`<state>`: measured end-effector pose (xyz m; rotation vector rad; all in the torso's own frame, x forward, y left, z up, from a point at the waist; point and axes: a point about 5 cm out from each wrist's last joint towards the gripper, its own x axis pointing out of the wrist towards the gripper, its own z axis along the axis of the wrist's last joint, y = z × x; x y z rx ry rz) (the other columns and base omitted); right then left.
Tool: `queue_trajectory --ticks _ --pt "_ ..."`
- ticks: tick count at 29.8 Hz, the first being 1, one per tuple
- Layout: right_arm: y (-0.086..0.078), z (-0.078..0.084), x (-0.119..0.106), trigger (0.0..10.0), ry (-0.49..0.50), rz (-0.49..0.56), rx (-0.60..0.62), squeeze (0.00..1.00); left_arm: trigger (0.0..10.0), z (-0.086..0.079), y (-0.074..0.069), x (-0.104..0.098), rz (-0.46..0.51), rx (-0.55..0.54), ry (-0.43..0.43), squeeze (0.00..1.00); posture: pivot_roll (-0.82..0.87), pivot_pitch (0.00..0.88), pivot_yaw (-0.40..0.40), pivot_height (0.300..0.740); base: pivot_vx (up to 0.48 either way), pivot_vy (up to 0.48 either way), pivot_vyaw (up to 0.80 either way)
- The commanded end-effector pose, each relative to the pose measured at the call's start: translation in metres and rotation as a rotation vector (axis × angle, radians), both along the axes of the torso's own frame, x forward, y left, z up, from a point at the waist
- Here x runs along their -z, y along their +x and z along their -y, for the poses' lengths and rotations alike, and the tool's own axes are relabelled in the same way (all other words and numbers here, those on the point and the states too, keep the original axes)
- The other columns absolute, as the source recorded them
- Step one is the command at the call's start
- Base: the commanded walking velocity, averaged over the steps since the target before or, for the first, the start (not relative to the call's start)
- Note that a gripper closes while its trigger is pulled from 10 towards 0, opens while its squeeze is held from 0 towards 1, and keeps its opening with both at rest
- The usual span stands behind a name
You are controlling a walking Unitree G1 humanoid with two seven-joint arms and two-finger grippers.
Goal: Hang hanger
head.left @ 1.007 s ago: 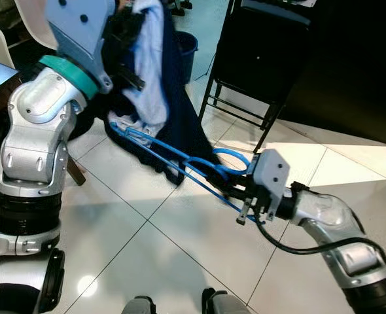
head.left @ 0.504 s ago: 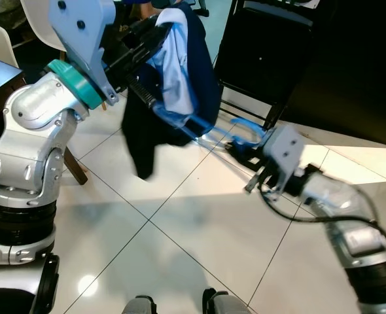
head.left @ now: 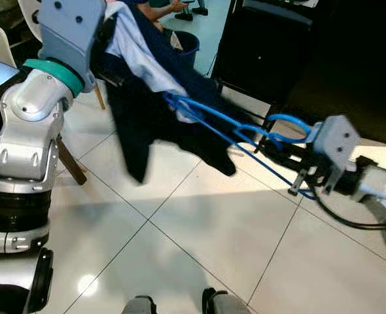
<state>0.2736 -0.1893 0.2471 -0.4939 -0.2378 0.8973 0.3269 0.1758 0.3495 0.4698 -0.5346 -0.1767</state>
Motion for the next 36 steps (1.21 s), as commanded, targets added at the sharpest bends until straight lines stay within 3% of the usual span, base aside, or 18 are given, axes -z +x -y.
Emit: queue_trajectory --ticks 1,7,18,23,25,28,30,33,36 --pt "-0.005 -0.009 -0.003 10.0 0.004 -0.002 -0.053 0.0 10.0 0.002 0.0 -0.007 0.023 0.017 -0.027 0.0 0.02 0.106 0.04 0.74 0.0 0.0 0.0" --pt "-0.002 -0.015 -0.002 10.0 0.018 0.01 -0.058 0.0 10.0 0.013 -0.002 -0.006 -0.002 0.104 -0.047 0.0 0.03 0.105 0.042 0.74 0.0 0.0 0.0" --pt "0.002 -0.063 0.018 10.0 0.058 -0.042 -0.168 0.0 10.0 0.034 -0.012 -0.007 -0.056 0.304 -0.099 0.0 0.04 0.095 0.04 0.74 0.0 0.0 0.0" --pt "0.01 -0.071 0.017 10.0 0.088 -0.025 -0.15 0.0 10.0 0.042 -0.017 -0.006 -0.093 0.402 -0.116 0.0 0.04 0.093 0.038 0.74 0.0 0.0 0.0" --pt "0.019 -0.075 0.013 10.0 0.124 0.001 -0.121 0.0 10.0 0.054 -0.03 0.0 -0.16 0.59 -0.067 0.0 0.05 0.088 0.035 0.74 0.0 0.0 0.0" --pt "0.022 -0.076 0.012 10.0 0.132 0.01 -0.108 0.0 10.0 0.06 -0.038 0.004 -0.189 0.676 -0.037 0.0 0.04 0.088 0.035 0.74 0.0 0.0 0.0" --pt "0.027 -0.076 0.01 10.0 0.14 0.043 -0.066 0.0 10.0 0.069 -0.05 0.014 -0.225 0.775 0.07 0.0 0.05 0.087 0.033 0.74 0.0 0.0 0.0" --pt "0.029 -0.074 0.009 10.0 0.141 0.054 -0.043 0.0 10.0 0.07 -0.049 0.017 -0.235 0.766 0.096 0.0 0.05 0.086 0.034 0.74 0.0 0.0 0.0" --pt "0.036 -0.054 0.009 10.0 0.105 0.09 0.074 0.0 10.0 0.056 -0.033 0.011 -0.208 0.568 0.105 0.0 0.04 0.087 0.037 0.74 0.0 0.0 0.0"
